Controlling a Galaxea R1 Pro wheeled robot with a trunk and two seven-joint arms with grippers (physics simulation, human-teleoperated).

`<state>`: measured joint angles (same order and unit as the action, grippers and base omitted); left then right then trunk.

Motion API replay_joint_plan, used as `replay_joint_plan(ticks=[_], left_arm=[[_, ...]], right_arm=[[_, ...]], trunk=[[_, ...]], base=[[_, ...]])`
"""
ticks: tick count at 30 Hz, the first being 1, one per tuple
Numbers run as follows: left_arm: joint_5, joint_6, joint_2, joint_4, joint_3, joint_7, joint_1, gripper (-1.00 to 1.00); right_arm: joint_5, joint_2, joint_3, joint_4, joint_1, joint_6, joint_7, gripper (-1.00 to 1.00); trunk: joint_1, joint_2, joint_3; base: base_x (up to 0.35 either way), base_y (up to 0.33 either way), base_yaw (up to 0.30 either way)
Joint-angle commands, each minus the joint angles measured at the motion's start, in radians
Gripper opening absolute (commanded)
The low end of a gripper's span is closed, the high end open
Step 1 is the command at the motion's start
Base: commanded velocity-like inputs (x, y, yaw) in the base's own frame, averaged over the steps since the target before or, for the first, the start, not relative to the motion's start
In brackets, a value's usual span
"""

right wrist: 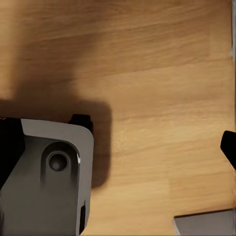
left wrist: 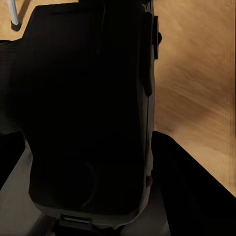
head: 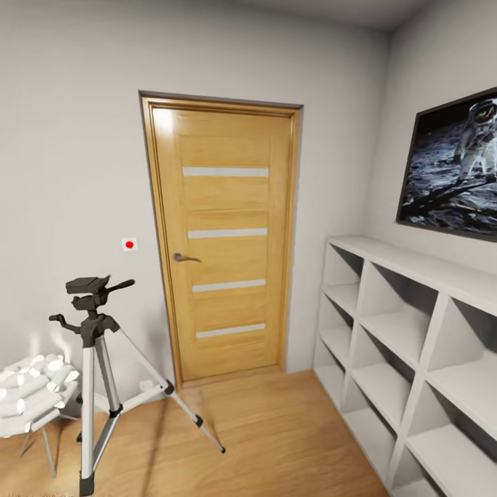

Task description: Attach the digital camera to the camera tripod in the bedroom.

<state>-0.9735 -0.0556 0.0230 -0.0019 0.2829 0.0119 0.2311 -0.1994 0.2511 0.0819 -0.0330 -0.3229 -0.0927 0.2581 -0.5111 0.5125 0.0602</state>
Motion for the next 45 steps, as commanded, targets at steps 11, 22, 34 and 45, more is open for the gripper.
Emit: replay_joint_plan(ticks=[11, 22, 34, 45], left_arm=[[-0.01, -0.003, 0.0, 0.0, 0.009, 0.002, 0.001, -1.0], [-0.01, -0.003, 0.0, 0.0, 0.009, 0.002, 0.001, -1.0], [-0.01, -0.003, 0.0, 0.0, 0.009, 0.002, 0.001, -1.0], [-0.01, -0.003, 0.001, 0.0, 0.009, 0.002, 0.001, -1.0]], right_arm=[[-0.009, -0.003, 0.009, -0.001, 0.001, 0.002, 0.003, 1.0], [-0.012, -0.007, 0.009, -0.001, 0.001, -0.001, 0.003, 1.0], [-0.014, -0.009, 0.008, -0.001, 0.001, -0.001, 0.003, 1.0], [-0.014, -0.009, 0.007, -0.002, 0.001, -0.001, 0.003, 1.0]], trunk=[[-0.001, 0.0, 0.006], [-0.001, 0.0, 0.011], [-0.001, 0.0, 0.018], [-0.001, 0.0, 0.023]], base=[[0.24, -0.176, 0.269], [0.244, -0.178, 0.269], [0.244, -0.178, 0.269], [0.244, -0.178, 0.269]])
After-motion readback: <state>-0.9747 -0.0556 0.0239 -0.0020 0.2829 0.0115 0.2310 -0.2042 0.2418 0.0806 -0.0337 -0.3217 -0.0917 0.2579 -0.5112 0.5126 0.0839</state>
